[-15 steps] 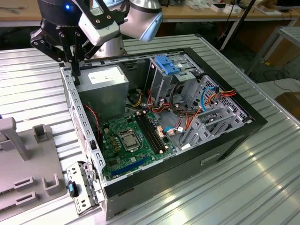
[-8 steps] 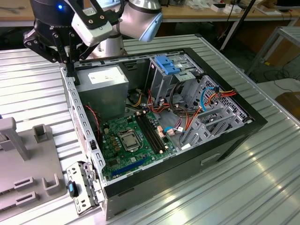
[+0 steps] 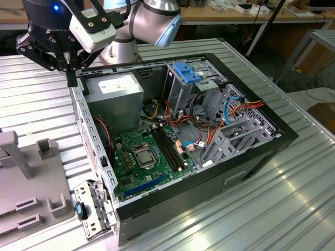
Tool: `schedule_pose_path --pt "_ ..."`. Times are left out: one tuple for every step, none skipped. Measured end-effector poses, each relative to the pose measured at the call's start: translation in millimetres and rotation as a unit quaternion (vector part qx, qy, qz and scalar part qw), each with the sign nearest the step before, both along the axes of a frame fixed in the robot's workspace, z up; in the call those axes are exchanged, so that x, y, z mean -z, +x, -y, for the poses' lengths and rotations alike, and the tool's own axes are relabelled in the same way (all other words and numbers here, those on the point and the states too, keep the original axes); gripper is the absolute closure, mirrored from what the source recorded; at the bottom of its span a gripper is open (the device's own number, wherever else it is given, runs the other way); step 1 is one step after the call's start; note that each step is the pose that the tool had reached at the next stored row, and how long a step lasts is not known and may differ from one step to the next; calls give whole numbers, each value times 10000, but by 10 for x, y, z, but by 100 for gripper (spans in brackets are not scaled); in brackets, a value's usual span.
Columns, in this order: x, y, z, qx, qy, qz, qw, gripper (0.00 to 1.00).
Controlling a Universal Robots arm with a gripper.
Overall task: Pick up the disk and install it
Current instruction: 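Reach for the disk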
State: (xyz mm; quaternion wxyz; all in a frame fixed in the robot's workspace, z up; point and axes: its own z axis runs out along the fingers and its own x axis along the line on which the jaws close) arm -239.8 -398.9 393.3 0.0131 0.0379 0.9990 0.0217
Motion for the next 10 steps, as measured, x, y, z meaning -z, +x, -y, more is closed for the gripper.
schedule_pose_path --pt "0 -16 0 0 0 0 10000 89" --pt "0 -28 0 0 0 0 10000 89" --pt "0 -42 0 0 0 0 10000 89" --pt "0 -54 0 0 0 0 10000 89" --pt "0 -69 0 0 0 0 10000 89" --pt "0 -80 0 0 0 0 10000 89" --pt "0 -100 0 0 0 0 10000 89" --pt "0 -111 0 0 0 0 10000 89" --pt "0 -124 0 0 0 0 10000 89" --pt "0 -136 0 0 0 0 10000 89"
